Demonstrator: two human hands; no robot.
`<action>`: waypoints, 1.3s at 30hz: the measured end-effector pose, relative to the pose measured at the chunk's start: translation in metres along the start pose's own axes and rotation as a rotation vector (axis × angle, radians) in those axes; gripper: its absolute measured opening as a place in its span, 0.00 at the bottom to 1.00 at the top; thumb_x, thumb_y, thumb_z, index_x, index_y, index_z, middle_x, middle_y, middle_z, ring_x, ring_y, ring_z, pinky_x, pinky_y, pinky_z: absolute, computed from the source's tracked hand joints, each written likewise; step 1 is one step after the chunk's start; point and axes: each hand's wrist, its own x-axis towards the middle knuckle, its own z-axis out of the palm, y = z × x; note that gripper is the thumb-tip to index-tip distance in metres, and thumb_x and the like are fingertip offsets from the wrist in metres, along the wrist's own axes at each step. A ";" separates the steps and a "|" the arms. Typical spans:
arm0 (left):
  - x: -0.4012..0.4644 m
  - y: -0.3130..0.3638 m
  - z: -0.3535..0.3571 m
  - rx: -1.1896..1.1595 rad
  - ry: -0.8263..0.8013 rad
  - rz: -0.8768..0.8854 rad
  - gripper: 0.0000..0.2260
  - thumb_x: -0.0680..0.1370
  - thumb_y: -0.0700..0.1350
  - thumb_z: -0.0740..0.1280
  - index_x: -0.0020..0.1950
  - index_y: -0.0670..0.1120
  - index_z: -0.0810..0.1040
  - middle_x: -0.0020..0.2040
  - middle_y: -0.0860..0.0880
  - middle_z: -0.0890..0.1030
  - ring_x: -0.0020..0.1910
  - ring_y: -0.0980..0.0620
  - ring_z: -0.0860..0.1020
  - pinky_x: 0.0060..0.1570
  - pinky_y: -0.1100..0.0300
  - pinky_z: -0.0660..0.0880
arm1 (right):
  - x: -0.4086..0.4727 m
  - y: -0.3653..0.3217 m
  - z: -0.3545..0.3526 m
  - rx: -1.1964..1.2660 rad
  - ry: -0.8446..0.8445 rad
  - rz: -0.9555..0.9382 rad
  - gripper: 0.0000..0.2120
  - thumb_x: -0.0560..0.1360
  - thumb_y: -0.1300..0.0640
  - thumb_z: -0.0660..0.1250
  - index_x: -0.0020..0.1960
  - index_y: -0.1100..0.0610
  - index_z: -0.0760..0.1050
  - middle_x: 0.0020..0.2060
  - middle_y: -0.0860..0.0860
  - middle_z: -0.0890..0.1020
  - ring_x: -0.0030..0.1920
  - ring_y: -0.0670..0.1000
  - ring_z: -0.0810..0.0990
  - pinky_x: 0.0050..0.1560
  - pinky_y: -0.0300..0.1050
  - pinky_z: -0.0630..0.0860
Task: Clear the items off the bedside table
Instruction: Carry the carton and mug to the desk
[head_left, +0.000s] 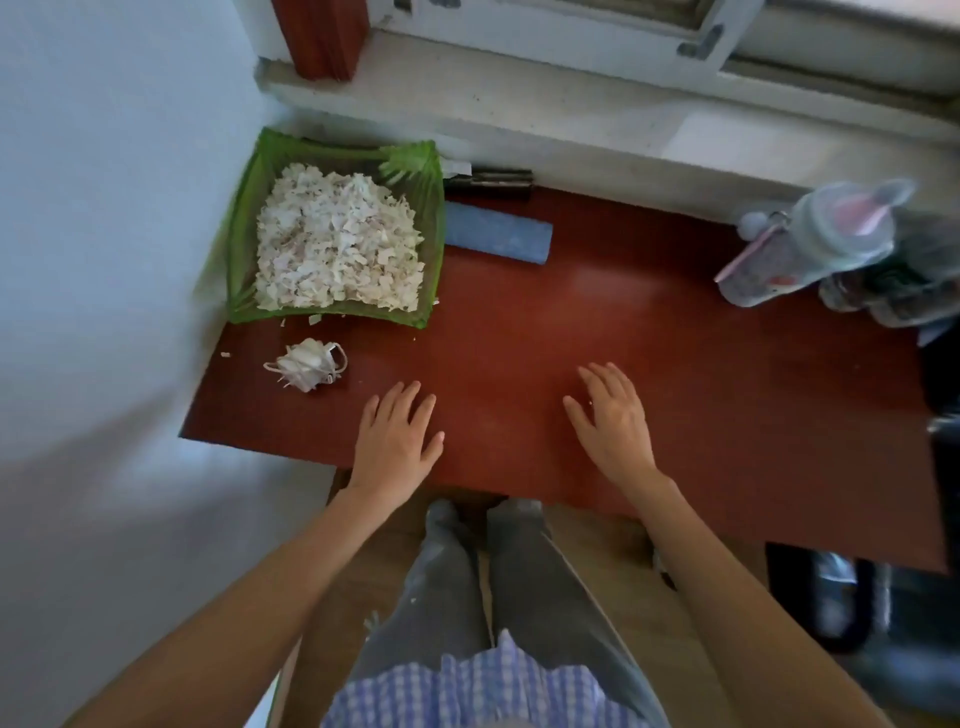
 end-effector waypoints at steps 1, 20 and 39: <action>0.000 0.004 0.001 -0.006 0.008 0.052 0.21 0.77 0.53 0.59 0.65 0.43 0.74 0.65 0.42 0.75 0.67 0.42 0.71 0.66 0.44 0.66 | -0.015 0.002 0.001 0.003 0.014 0.033 0.21 0.79 0.51 0.61 0.68 0.60 0.69 0.67 0.57 0.72 0.72 0.57 0.61 0.72 0.53 0.60; -0.077 0.210 -0.014 -0.121 -0.005 0.529 0.18 0.78 0.49 0.64 0.65 0.43 0.75 0.64 0.43 0.76 0.67 0.42 0.70 0.68 0.45 0.64 | -0.263 0.070 -0.046 0.102 0.413 0.464 0.18 0.79 0.54 0.60 0.65 0.61 0.72 0.61 0.56 0.78 0.67 0.56 0.70 0.66 0.55 0.68; -0.203 0.501 -0.016 -0.162 -0.028 1.106 0.19 0.76 0.50 0.66 0.65 0.44 0.75 0.64 0.43 0.76 0.67 0.43 0.70 0.66 0.45 0.65 | -0.547 0.197 -0.111 -0.004 0.691 0.982 0.17 0.80 0.51 0.58 0.64 0.58 0.72 0.62 0.53 0.76 0.68 0.55 0.67 0.69 0.54 0.65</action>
